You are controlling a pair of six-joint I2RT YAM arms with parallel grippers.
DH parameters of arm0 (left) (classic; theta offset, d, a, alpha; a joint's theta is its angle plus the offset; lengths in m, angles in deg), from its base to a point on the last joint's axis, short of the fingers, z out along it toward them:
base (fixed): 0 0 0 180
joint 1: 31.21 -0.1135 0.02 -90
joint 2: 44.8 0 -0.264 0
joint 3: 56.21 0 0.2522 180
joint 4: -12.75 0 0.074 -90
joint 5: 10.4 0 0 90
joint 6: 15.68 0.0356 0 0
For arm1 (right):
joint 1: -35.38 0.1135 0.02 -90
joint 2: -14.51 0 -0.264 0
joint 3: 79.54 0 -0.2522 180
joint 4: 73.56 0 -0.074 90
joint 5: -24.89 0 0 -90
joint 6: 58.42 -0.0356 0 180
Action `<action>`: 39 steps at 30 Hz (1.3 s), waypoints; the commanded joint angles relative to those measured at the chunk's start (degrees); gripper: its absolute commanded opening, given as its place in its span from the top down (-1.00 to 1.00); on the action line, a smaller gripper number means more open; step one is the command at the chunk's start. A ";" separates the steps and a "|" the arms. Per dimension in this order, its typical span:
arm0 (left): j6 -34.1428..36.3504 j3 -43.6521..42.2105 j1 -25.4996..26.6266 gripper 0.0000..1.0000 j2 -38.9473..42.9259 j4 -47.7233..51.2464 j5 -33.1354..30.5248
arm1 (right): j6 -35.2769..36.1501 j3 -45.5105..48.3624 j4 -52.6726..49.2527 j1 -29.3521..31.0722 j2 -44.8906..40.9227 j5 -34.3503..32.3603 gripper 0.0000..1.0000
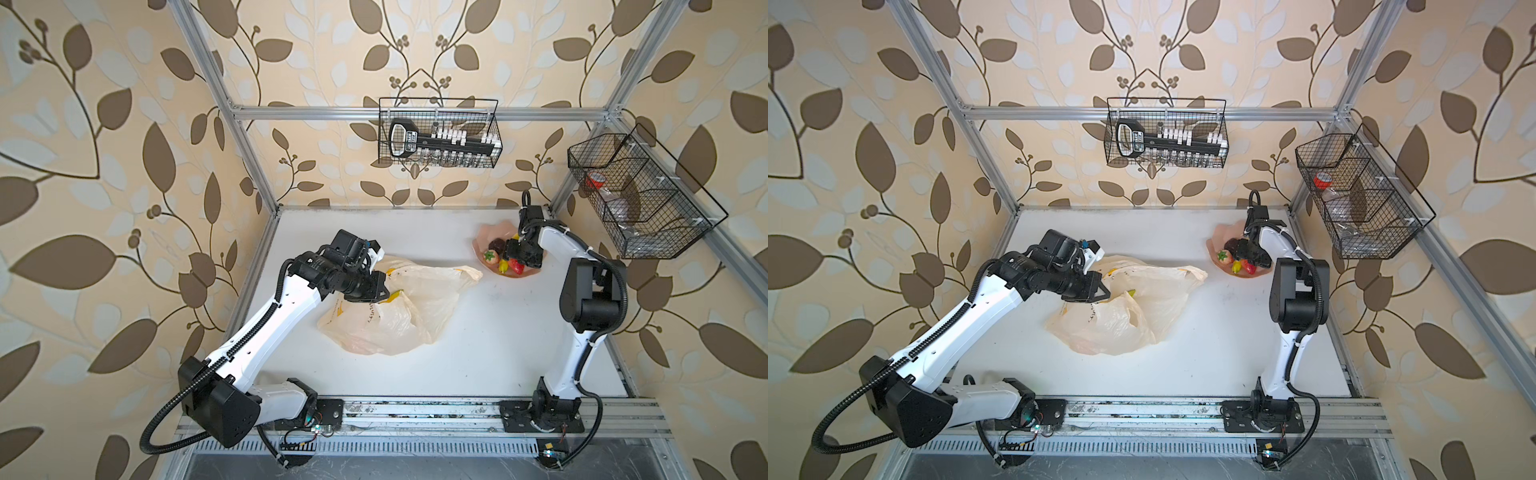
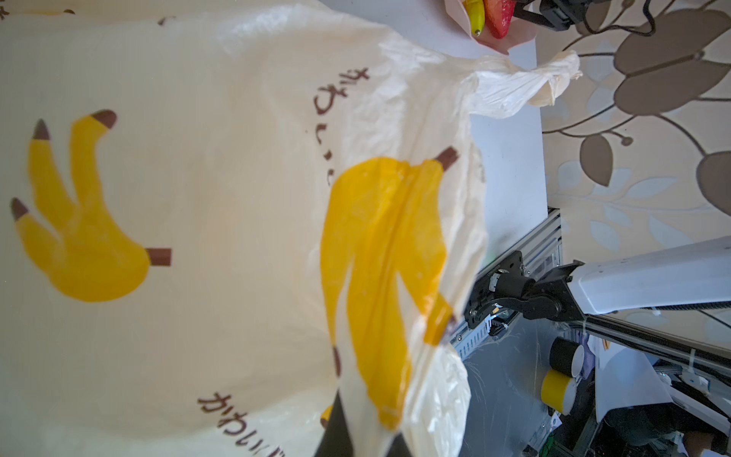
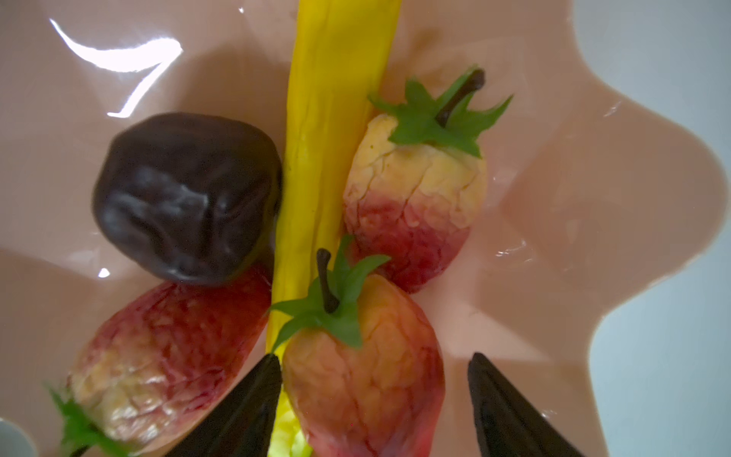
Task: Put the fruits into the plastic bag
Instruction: 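Close the right gripper on the red-yellow strawberry nearest the robot, then lift the strawberry with the right gripper and carry it toward the bag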
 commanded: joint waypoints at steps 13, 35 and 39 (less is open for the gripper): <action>0.66 0.63 0.26 1.00 1.58 -0.37 0.41 | 0.86 -1.76 -0.66 -1.13 -0.50 1.24 -0.03; 0.75 1.09 0.28 1.00 0.79 -0.60 1.11 | -13.37 8.32 14.74 -4.83 -18.57 25.09 0.03; 0.78 1.23 0.27 1.00 0.56 -0.76 1.38 | -20.42 13.51 24.07 -6.57 -22.12 33.25 0.07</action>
